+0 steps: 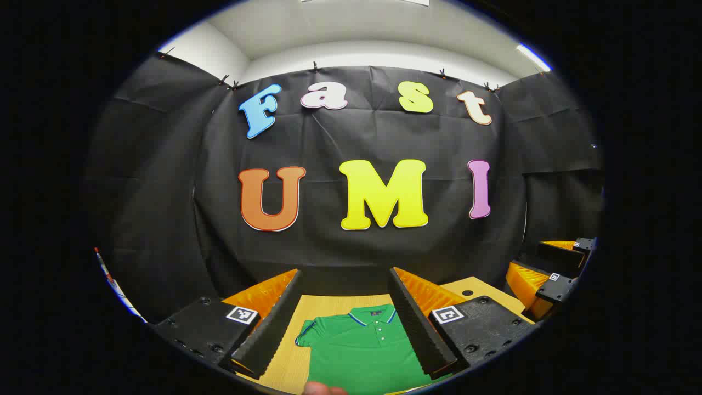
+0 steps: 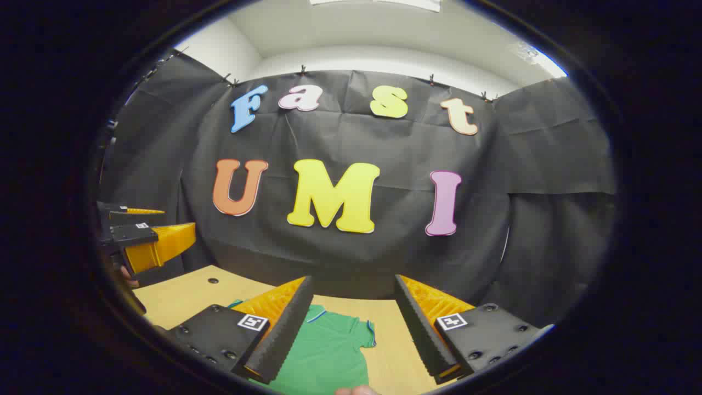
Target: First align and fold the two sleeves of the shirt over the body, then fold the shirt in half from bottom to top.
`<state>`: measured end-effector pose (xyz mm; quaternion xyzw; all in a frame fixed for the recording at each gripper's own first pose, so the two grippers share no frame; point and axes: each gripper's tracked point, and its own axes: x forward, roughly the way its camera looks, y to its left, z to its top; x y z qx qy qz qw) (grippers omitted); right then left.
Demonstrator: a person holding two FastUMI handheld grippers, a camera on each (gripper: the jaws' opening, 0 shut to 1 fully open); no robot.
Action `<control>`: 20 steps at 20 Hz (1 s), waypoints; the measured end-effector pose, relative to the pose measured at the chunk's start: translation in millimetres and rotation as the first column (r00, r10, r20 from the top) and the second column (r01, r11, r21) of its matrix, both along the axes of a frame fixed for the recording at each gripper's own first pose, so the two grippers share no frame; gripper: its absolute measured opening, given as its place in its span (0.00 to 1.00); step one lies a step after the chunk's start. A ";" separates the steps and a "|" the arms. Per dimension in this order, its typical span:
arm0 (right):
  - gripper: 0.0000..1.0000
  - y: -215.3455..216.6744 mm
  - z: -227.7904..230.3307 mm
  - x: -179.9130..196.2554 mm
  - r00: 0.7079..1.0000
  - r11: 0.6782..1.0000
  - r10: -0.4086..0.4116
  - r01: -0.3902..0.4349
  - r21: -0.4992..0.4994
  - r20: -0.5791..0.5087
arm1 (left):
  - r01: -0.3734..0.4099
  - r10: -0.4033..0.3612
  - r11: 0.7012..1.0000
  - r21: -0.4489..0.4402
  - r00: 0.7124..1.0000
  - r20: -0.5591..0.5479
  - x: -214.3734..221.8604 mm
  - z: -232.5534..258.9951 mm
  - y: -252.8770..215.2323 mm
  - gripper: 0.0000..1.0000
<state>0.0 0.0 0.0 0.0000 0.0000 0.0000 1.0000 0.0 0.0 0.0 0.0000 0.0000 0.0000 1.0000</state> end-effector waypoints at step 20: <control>0.94 -18.0 7.5 20.7 0.999 0.998 -0.040 0.042 0.049 -0.034 | -0.042 0.042 0.999 -0.006 0.999 -0.010 13.1 0.8 9.4 0.99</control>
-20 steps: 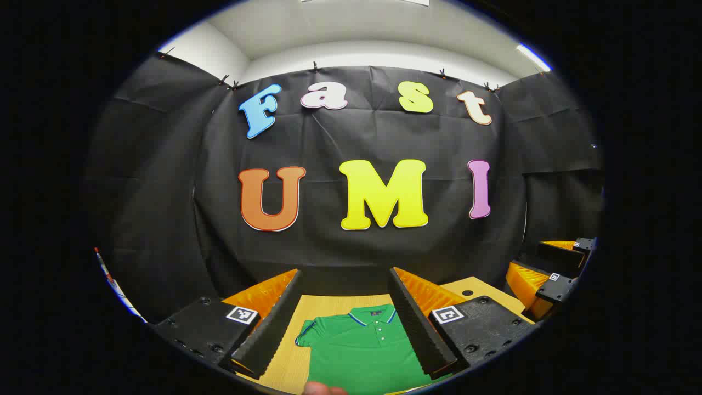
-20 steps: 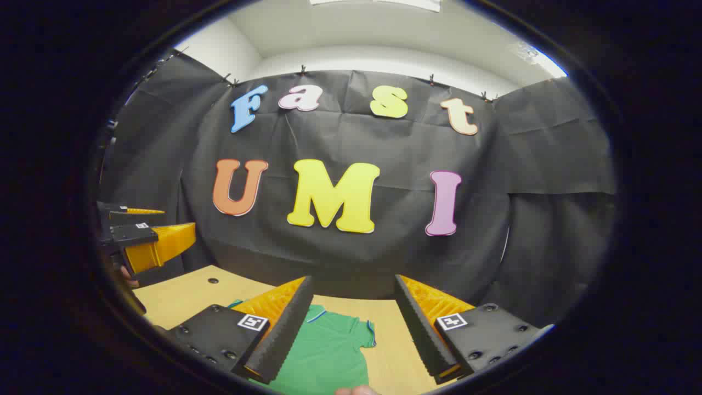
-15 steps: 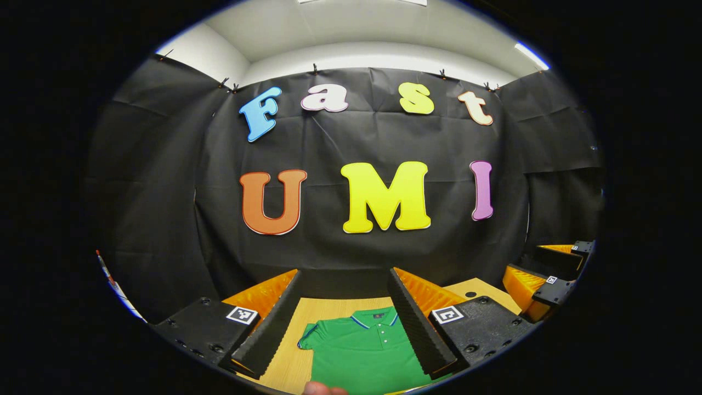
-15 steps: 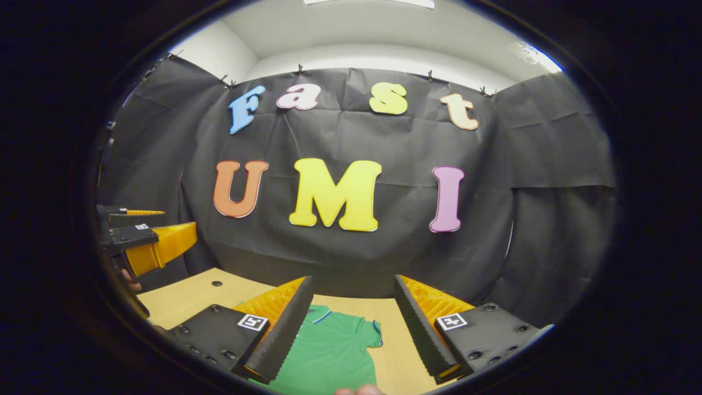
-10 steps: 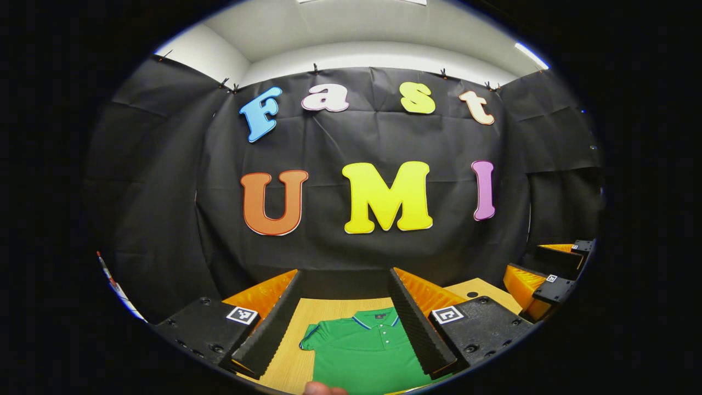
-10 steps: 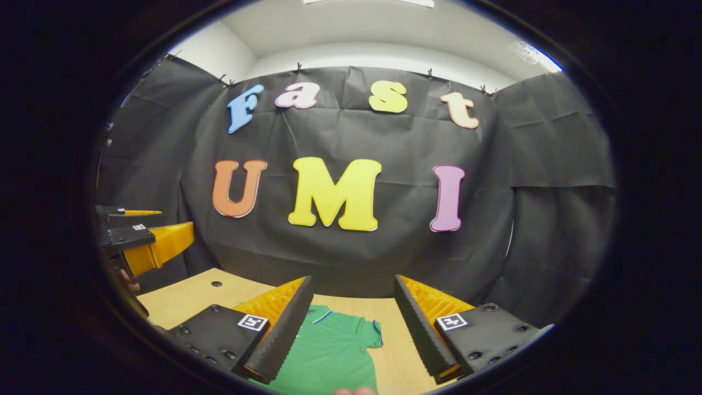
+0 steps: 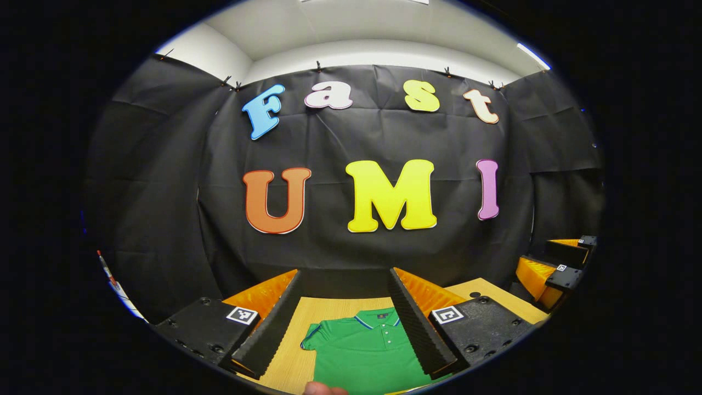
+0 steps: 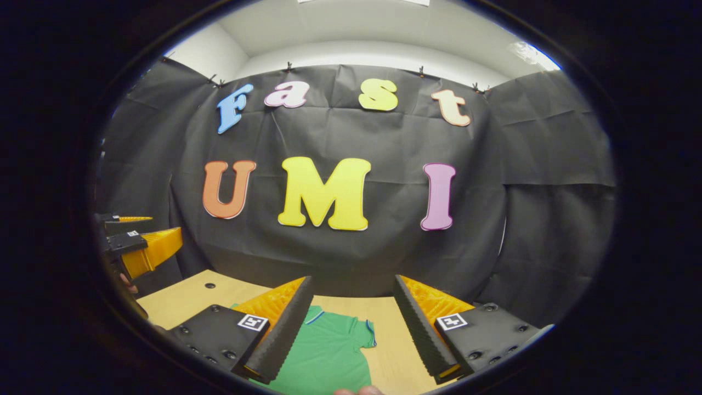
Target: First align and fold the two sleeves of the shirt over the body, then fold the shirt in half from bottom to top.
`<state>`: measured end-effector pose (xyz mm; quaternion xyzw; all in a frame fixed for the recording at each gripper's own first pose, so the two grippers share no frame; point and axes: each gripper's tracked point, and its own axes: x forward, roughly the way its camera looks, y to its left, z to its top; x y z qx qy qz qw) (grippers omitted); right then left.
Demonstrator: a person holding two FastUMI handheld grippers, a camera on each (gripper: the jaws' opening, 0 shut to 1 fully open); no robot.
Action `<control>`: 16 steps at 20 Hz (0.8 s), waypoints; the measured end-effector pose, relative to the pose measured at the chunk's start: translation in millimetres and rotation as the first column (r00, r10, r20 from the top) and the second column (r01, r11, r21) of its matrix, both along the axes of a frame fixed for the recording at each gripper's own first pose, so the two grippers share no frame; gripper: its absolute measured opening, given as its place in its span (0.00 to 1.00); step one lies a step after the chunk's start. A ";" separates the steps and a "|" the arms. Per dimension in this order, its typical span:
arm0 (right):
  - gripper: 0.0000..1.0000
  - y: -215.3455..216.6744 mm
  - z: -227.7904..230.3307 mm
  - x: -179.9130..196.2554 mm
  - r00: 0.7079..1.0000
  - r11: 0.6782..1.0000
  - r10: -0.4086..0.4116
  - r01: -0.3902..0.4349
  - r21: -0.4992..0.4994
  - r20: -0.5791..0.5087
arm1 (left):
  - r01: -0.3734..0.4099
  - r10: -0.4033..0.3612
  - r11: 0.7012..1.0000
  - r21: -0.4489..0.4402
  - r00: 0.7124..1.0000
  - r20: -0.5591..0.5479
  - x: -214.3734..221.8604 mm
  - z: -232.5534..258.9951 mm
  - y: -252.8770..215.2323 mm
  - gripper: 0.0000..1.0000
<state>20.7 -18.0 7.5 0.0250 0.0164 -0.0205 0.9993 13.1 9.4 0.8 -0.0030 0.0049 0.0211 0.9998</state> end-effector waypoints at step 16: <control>0.94 -32.0 -79.9 52.7 0.988 0.999 0.031 -0.032 -0.005 -0.154 | 0.009 -0.008 1.000 0.003 0.997 -0.072 6.7 -29.4 -14.1 0.99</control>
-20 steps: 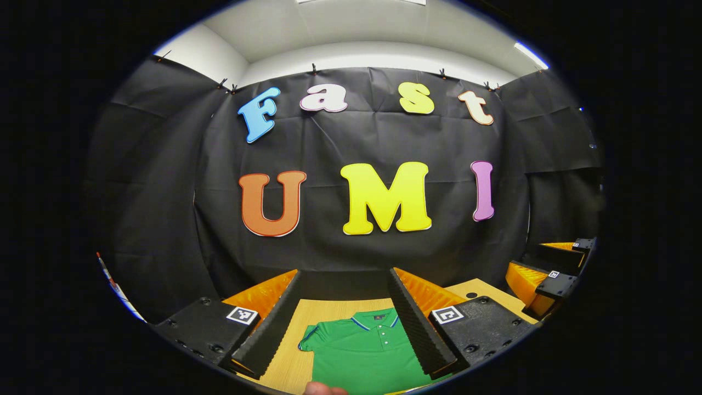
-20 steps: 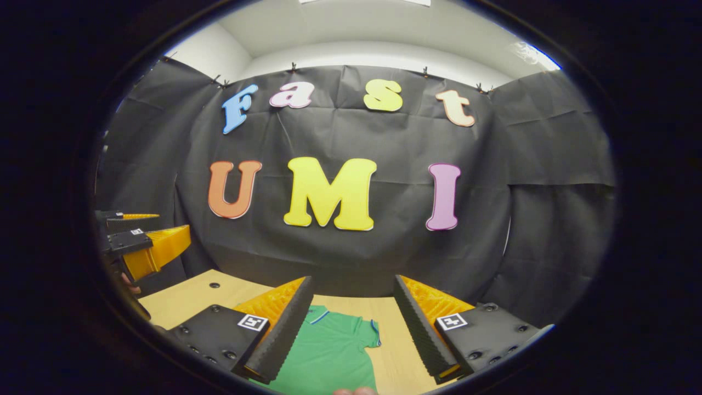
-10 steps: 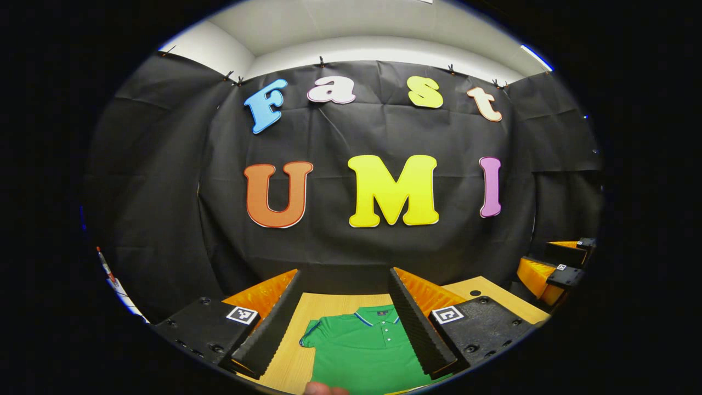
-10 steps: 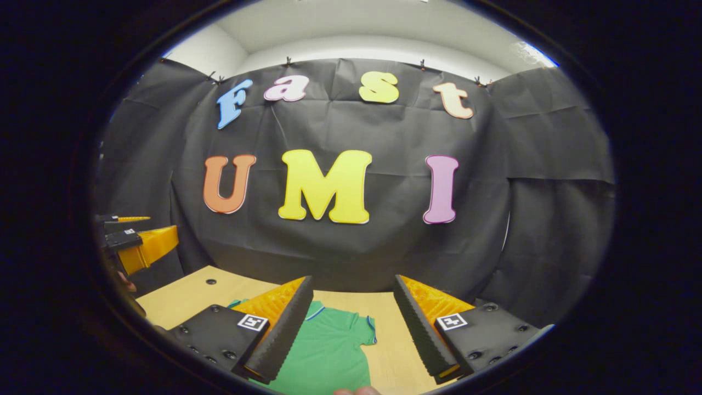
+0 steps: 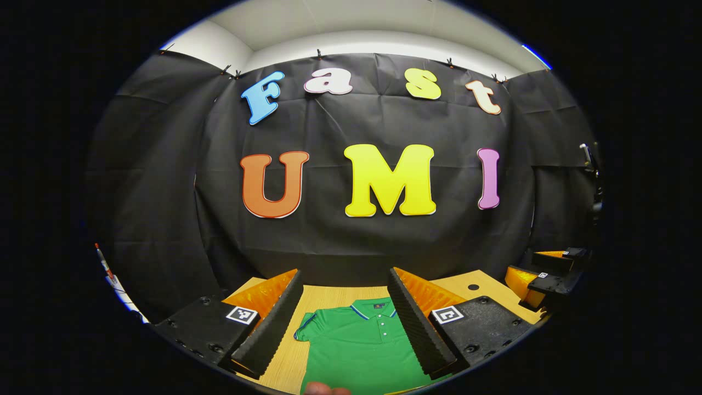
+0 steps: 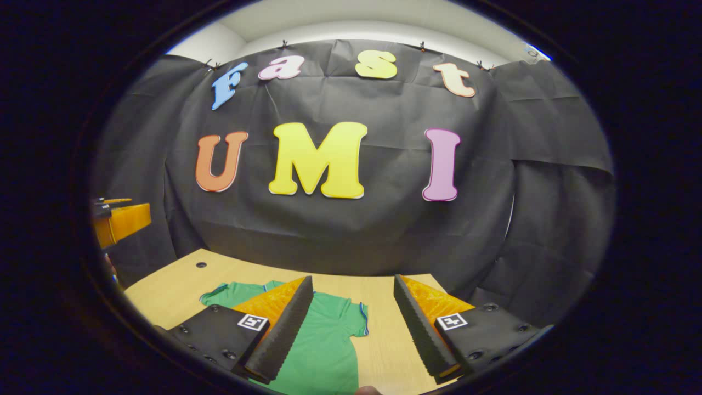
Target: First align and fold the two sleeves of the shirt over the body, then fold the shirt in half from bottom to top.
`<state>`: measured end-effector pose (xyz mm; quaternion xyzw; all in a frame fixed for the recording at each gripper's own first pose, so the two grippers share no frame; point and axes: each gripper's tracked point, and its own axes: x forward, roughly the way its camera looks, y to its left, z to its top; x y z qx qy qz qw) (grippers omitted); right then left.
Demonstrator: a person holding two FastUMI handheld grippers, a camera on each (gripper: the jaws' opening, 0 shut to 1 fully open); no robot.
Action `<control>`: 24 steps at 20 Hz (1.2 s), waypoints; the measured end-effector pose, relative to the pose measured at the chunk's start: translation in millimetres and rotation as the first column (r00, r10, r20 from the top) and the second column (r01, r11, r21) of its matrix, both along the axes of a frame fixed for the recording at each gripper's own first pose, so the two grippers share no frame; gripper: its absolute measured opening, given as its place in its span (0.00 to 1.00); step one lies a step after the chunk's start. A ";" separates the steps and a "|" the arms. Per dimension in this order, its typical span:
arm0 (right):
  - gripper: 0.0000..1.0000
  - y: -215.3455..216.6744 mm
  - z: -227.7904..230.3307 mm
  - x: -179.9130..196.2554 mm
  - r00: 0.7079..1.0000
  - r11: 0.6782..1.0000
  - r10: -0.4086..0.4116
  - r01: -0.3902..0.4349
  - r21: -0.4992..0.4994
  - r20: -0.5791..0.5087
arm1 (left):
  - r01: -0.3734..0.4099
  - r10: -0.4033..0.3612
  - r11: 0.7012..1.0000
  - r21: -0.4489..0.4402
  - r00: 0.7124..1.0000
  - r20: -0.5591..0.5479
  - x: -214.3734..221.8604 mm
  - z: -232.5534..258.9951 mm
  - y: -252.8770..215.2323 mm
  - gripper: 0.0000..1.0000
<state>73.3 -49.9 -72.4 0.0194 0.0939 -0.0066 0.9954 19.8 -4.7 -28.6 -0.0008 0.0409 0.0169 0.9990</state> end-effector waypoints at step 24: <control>0.95 -29.0 -267.6 199.8 0.909 0.996 0.081 -0.066 0.051 -0.408 | -0.119 0.125 0.992 0.051 0.983 -0.136 16.3 -73.1 12.5 1.00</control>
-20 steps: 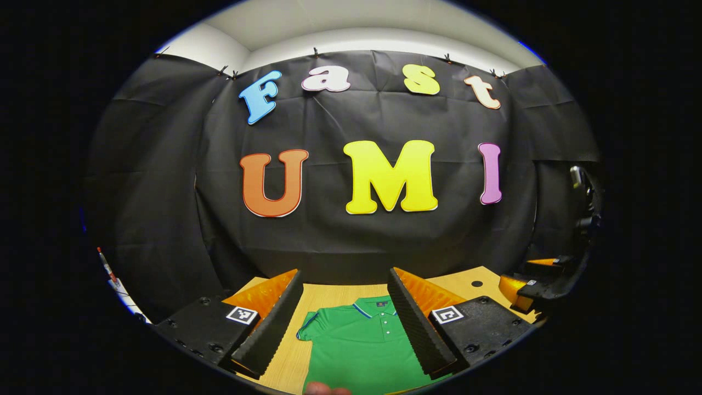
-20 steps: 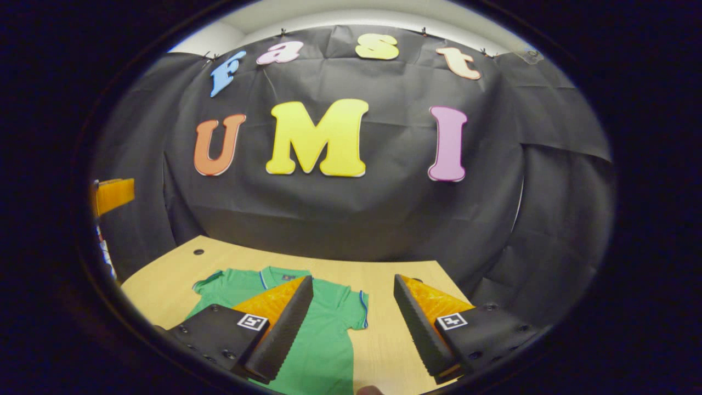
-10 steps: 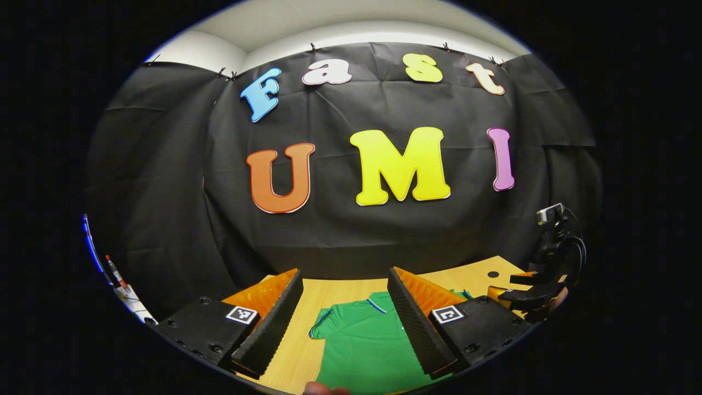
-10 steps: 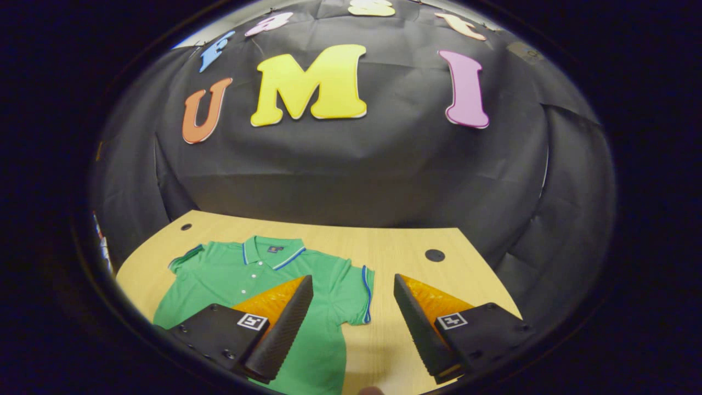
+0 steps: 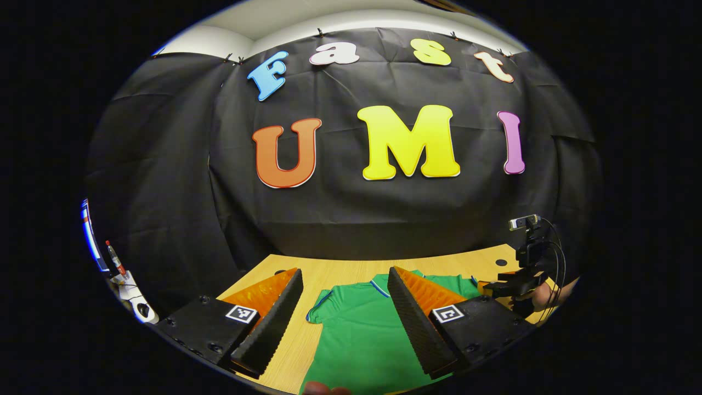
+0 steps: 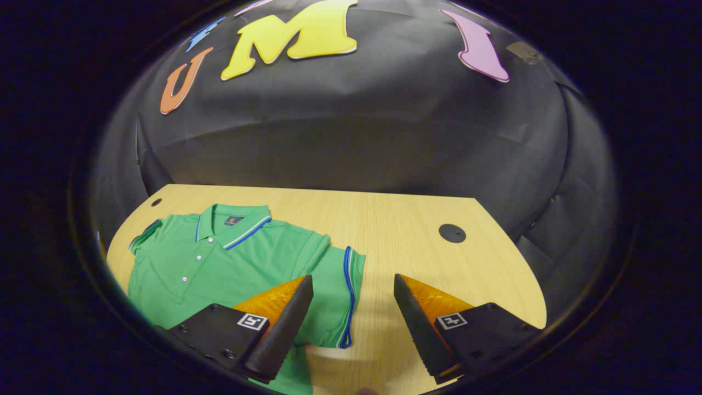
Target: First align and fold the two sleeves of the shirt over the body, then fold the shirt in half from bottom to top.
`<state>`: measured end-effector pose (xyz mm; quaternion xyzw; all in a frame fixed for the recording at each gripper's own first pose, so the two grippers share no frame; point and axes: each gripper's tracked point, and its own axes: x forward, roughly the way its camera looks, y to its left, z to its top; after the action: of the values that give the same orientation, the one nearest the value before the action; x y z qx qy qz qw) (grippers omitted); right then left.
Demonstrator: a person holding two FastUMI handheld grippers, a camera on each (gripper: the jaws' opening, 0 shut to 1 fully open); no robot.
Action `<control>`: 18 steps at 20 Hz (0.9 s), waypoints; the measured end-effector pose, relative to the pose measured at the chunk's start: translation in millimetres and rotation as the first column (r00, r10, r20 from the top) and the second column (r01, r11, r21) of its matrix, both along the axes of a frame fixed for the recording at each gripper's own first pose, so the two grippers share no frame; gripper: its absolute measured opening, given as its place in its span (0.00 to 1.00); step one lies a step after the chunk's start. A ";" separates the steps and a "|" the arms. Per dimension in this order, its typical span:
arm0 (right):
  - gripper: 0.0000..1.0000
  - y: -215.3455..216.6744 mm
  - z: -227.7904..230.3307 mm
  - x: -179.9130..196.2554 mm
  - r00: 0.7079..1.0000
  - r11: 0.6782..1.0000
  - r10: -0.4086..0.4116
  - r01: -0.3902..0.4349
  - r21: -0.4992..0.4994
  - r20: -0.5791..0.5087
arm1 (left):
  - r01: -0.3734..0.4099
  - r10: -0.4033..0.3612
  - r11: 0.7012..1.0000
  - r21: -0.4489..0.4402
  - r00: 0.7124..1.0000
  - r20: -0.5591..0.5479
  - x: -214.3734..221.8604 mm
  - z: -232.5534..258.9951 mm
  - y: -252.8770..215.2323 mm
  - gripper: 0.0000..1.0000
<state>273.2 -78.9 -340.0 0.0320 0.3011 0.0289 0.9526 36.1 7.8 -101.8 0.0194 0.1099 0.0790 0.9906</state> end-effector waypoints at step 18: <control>0.07 8.7 -16.9 14.6 0.995 0.994 -0.016 0.026 0.106 -0.094 | 0.044 -0.042 0.998 0.039 0.998 -0.053 -3.5 -12.8 -15.1 0.99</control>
<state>287.8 -70.2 -356.8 0.0875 0.3428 0.0332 0.9348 32.6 -7.3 -114.5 0.0435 0.1338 0.0592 0.9883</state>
